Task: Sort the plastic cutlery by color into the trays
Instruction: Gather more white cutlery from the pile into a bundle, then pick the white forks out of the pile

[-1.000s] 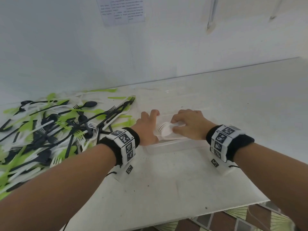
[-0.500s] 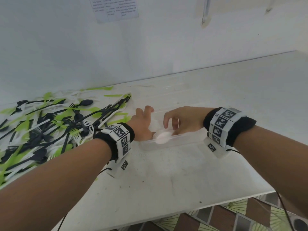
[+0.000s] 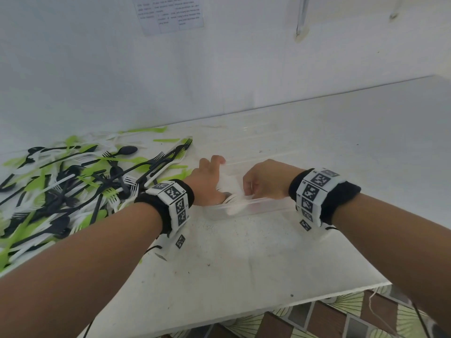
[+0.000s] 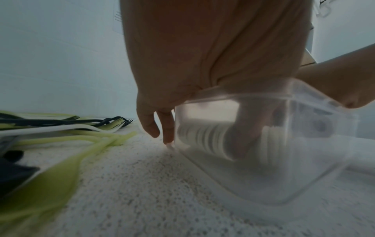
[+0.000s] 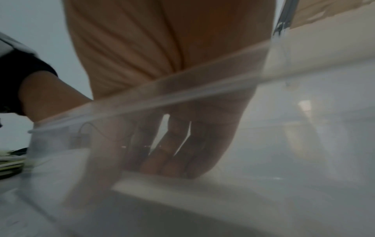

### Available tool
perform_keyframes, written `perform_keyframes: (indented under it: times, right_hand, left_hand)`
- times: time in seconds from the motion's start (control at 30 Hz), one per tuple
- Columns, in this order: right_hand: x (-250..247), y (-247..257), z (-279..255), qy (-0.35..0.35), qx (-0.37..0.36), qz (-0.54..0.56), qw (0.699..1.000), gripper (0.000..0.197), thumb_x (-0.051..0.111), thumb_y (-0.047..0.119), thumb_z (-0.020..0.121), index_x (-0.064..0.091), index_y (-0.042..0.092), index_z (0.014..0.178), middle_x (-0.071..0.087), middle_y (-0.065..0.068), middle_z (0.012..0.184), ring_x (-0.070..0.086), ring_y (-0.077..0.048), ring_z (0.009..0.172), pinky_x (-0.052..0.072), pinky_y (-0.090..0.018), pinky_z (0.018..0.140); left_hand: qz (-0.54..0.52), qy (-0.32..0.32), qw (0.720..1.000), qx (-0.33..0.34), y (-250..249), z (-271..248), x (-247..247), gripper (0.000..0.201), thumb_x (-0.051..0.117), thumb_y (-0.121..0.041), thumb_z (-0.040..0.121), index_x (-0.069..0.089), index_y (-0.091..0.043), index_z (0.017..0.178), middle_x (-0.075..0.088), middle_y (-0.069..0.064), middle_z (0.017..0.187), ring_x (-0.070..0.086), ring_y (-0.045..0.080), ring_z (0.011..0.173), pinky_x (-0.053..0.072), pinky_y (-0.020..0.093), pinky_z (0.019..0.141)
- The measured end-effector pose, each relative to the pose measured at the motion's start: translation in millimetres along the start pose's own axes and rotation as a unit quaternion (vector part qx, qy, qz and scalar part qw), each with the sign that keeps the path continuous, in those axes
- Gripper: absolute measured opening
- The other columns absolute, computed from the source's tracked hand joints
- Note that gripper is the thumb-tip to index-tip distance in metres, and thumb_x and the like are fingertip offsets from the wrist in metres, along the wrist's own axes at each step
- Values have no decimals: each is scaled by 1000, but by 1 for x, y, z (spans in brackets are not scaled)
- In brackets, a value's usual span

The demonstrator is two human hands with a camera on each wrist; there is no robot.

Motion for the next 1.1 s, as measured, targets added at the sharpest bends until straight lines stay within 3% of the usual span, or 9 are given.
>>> perform_keyframes:
  times: [0.1,0.23,0.3,0.4,0.53,0.67,0.83,0.97,1.1]
  right_hand:
    - [-3,1,1,-11,1,-13,1000,21,68,32,90,67,37,70,66,19,85,63,-11,85,51,-27,81]
    - [-8,4,-2,-32,8,-35,999,13,67,27,89,70,33,78,67,17,86,61,-10,81,51,-27,77]
    - [-10,1,-3,-42,23,-28,998,7,67,26,86,62,30,88,64,11,89,60,-13,79,53,-30,72]
    - [-12,1,-3,-46,36,-25,998,25,70,25,82,49,26,94,61,3,87,60,-20,76,52,-33,65]
    - [-8,29,6,-41,10,-44,998,25,72,28,83,50,24,93,59,5,85,59,-18,77,54,-33,71]
    - [-5,31,10,-40,13,-42,998,27,75,33,82,49,26,83,59,5,85,58,-17,77,56,-35,77]
    - [-18,-8,-11,-51,65,-17,996,39,80,48,78,53,22,88,60,5,87,55,-16,77,46,-28,66]
    - [-17,-48,-26,-12,140,-4,990,53,77,59,80,55,16,100,65,-2,100,58,-17,85,48,-31,77]
    - [-11,-58,-23,-11,155,25,988,46,80,56,79,67,14,94,69,-1,100,61,-19,91,48,-28,76]
  left_hand:
    - [-15,7,1000,-4,2,0,1,85,75,-45,82,18,-29,143,30,10,132,53,31,110,47,48,102]
    - [-79,33,995,-43,7,-1,1,86,63,-53,66,21,-38,140,29,2,130,41,30,128,41,49,108]
    - [-76,43,995,-47,7,0,2,96,65,-65,60,20,-40,141,28,1,133,39,28,130,39,49,110]
    - [-49,38,997,-38,7,1,3,121,72,-83,44,16,-43,143,25,-1,140,39,26,133,39,50,112]
    - [-7,13,1000,-7,2,1,1,121,87,-64,60,14,-32,150,27,9,143,48,34,128,43,50,109]
    - [9,7,1000,8,1,0,1,112,88,-51,68,15,-29,150,29,12,140,51,36,122,45,50,107]
    - [29,2,1000,7,0,0,1,104,85,-48,72,15,-29,147,30,11,135,54,34,114,47,49,103]
    - [33,-3,999,10,0,2,1,103,83,-50,74,15,-28,147,31,12,134,55,33,112,47,49,102]
    - [40,-8,999,13,0,2,1,101,83,-49,74,15,-28,147,31,10,133,54,32,111,48,48,101]
Point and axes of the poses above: each hand's wrist, its own z-axis towards the middle knuckle, its own x-axis out of the palm, y = z × x, the point moved 10 cm from there along z, towards the middle knuckle
